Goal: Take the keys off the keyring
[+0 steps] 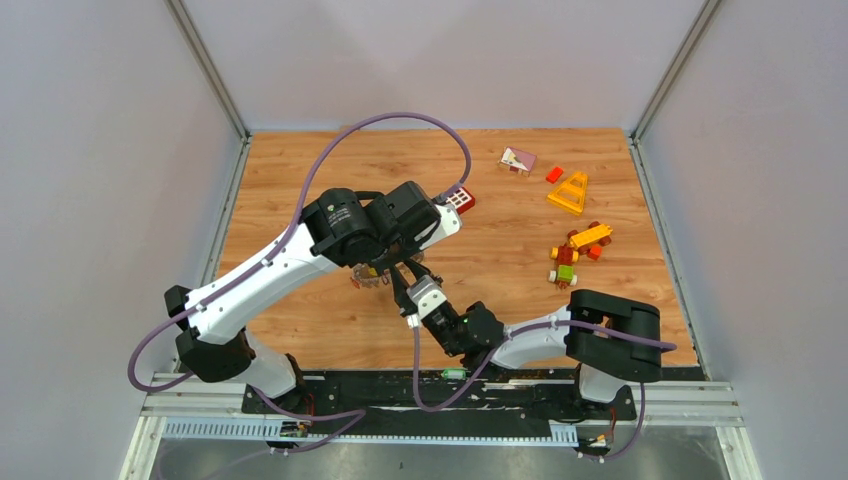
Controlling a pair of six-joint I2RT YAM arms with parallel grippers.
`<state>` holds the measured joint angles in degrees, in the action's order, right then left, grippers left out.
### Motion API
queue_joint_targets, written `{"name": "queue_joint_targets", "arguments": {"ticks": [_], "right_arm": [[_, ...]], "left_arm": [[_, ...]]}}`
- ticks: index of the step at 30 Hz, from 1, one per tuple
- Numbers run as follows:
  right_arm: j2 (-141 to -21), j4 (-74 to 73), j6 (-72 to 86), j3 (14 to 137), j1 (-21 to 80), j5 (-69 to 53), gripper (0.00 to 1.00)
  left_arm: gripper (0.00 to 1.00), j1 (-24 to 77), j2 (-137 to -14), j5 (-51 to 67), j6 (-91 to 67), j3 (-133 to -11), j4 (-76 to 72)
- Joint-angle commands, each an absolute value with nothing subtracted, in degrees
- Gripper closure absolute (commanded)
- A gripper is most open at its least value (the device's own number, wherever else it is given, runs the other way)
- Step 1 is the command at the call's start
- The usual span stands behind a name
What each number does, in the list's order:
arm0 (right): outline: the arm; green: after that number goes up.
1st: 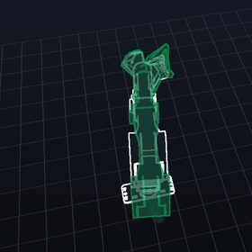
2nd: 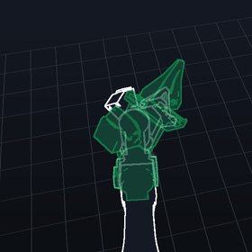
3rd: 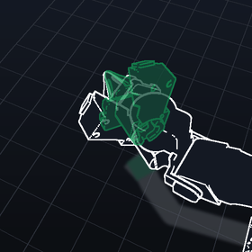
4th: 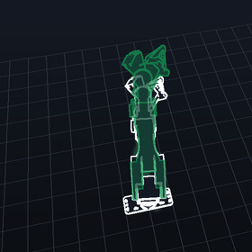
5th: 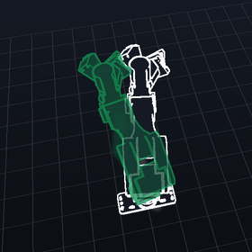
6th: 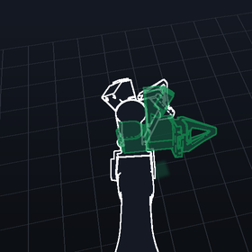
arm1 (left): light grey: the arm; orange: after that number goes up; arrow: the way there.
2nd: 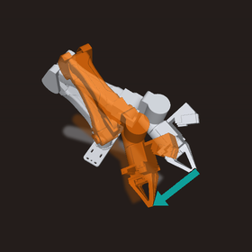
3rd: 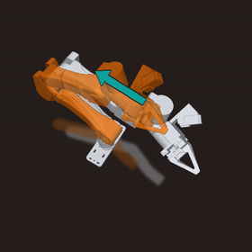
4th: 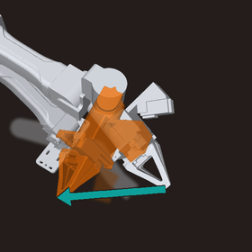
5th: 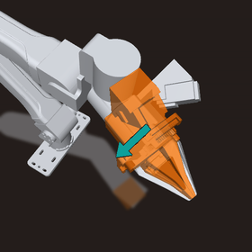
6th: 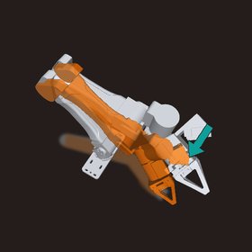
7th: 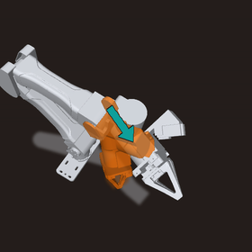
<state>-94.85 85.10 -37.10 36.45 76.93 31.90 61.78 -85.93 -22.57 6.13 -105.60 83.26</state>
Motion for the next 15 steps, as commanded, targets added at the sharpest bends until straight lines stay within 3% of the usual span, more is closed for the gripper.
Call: {"name": "queue_joint_targets", "arguments": {"ticks": [1, 15], "right_arm": [[-94.28, 91.32, -35.99, 38.06, 76.64, 31.81, 0.75], [-92.34, 91.32, -35.52, 37.74, 76.58, 31.17, 0.78]], "left_arm": [[1.00, 61.83, -83.32, -22.41, 6.94, -107.13, 80.73], [1.00, 61.81, -83.14, -22.21, 7.03, -106.20, 80.68]]}}
